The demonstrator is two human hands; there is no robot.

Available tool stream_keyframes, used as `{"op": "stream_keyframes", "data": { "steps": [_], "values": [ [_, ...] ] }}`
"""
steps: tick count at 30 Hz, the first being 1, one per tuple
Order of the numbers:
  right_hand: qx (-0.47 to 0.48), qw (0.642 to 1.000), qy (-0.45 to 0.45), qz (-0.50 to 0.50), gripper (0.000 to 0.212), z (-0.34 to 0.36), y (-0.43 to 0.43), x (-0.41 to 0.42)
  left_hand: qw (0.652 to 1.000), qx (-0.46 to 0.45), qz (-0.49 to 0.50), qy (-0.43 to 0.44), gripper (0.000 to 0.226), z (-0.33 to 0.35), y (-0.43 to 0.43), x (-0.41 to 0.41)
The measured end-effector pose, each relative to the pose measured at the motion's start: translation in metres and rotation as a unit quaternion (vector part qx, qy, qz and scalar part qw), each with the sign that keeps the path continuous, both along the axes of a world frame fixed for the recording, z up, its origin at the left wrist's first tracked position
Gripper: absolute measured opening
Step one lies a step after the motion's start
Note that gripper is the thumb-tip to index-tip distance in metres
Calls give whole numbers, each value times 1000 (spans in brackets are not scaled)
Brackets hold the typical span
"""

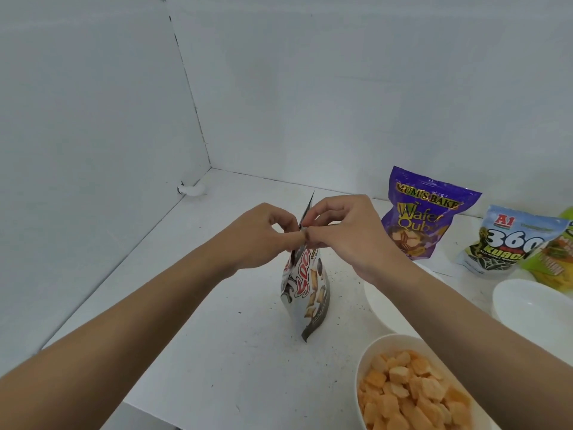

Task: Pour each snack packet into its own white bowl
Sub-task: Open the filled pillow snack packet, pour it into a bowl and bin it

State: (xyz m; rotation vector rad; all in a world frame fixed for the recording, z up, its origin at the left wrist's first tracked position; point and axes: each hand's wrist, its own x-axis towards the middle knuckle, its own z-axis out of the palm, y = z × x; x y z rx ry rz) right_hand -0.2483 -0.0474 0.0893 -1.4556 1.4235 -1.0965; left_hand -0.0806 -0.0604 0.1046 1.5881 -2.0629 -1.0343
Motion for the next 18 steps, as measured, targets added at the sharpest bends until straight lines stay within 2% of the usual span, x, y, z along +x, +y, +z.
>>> {"op": "stream_keyframes", "data": {
  "steps": [5, 11, 14, 18],
  "values": [
    [-12, 1000, 24, -16, 21, 9, 4, -13, 992, -112, 24, -47, 20, 0, -4, 16],
    [-42, 991, 124, 6, 17, 12, 2, -22, 990, -121, 41, -63, 20, -2, -12, 32],
    [-68, 974, 217, 19, 12, 6, 0, -16, 987, -148, 26, -54, 18, -4, -9, 24],
    [-137, 952, 270, 44, 17, -5, -4, -14, 987, -158, 6, -25, 9, -6, -9, 20]
  ]
}}
